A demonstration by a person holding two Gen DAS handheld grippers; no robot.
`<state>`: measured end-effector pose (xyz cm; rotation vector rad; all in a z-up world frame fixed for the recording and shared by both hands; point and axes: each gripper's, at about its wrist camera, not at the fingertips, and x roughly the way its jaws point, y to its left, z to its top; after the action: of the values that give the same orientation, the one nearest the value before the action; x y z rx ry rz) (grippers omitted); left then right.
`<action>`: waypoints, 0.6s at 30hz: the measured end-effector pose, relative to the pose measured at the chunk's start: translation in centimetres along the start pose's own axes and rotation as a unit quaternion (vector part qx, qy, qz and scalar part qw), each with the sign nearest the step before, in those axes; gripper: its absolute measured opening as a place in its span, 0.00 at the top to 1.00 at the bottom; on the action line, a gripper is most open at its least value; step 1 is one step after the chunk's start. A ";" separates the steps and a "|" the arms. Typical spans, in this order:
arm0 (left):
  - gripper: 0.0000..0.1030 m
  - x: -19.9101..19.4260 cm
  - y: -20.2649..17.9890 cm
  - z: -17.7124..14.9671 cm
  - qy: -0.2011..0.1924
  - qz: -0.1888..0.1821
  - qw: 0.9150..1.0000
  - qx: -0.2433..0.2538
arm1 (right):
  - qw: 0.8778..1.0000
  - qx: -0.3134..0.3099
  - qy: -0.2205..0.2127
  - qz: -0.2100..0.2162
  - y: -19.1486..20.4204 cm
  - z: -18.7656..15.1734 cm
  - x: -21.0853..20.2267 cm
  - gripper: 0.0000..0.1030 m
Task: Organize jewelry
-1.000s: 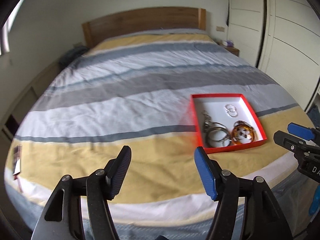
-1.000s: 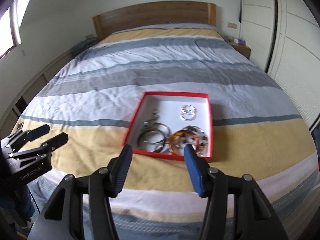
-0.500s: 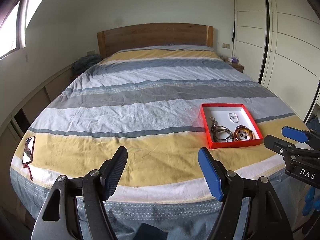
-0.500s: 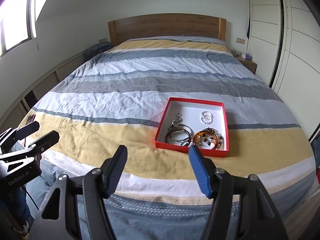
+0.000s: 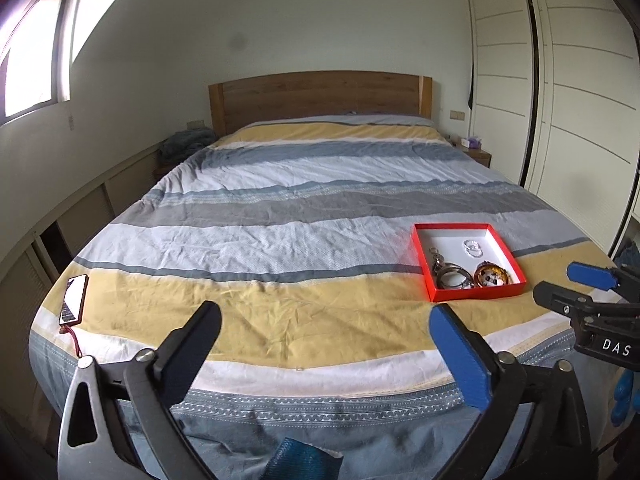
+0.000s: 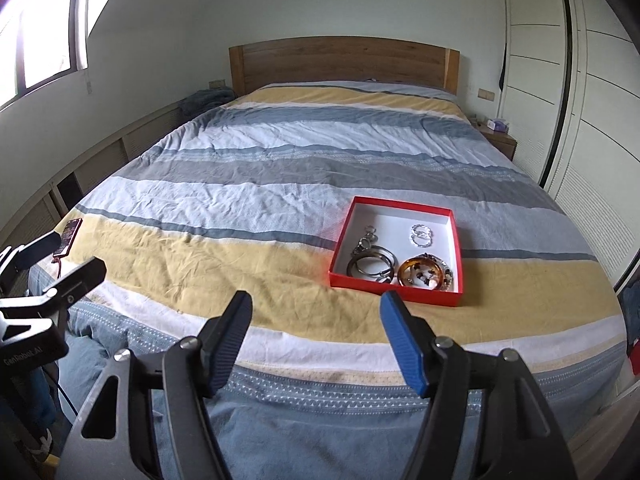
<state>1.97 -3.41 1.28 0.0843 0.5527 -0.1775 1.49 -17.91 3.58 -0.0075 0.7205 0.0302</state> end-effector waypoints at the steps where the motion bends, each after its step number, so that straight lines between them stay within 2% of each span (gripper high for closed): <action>1: 0.00 -0.1 0.2 0.0 -0.001 0.001 1.000 -0.002 | 1.000 0.000 0.000 -0.001 0.1 -0.1 0.0 0.37; 8: 0.00 -0.6 0.7 -0.1 -0.010 0.003 1.000 -0.010 | 1.000 -0.003 0.004 -0.004 0.4 -0.5 0.1 0.37; 18: 0.00 -0.3 0.6 -0.3 0.000 -0.007 1.000 -0.011 | 1.000 0.004 0.010 -0.008 -0.1 -1.2 0.7 0.37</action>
<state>1.72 -2.72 1.18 0.0599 0.5561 -0.1861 1.22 -18.02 2.21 -0.0047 0.7405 0.0123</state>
